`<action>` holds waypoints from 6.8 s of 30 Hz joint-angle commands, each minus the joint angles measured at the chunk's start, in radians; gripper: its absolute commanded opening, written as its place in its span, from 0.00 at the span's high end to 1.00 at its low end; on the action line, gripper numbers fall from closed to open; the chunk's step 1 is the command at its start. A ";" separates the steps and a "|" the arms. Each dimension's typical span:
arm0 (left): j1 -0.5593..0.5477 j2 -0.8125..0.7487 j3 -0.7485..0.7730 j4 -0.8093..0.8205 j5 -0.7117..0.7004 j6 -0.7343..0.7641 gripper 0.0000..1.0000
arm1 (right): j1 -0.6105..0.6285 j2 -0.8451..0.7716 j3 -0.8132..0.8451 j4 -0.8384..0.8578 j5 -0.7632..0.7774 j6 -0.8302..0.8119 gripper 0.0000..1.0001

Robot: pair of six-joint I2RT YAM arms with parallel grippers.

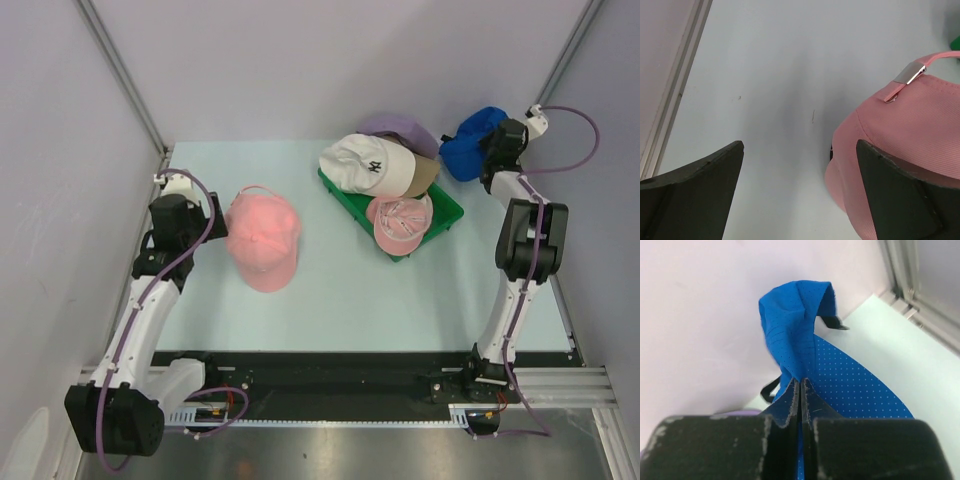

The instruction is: Stack the hats

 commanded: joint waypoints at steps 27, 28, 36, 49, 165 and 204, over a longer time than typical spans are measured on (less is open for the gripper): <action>0.003 -0.148 0.042 -0.005 -0.054 -0.036 0.00 | 0.451 -1.056 -0.610 0.048 0.258 -0.353 1.00; 0.003 -0.156 0.042 0.000 -0.040 -0.038 0.00 | 0.475 -1.070 -0.613 0.034 0.266 -0.364 1.00; -0.012 -0.191 0.051 -0.009 -0.132 -0.045 0.00 | 0.724 -1.132 -0.585 -0.038 0.124 -0.349 1.00; -0.012 -0.228 0.180 -0.023 -0.054 -0.079 0.00 | 1.034 -1.089 -0.478 -0.052 -0.137 -0.309 1.00; -0.430 -0.073 0.605 0.101 0.836 -0.078 1.00 | 0.880 -0.866 -1.013 1.180 -0.895 0.308 0.18; -0.423 -0.166 0.390 -0.308 -0.041 0.136 1.00 | 0.982 -0.774 -0.855 0.837 -0.631 0.283 1.00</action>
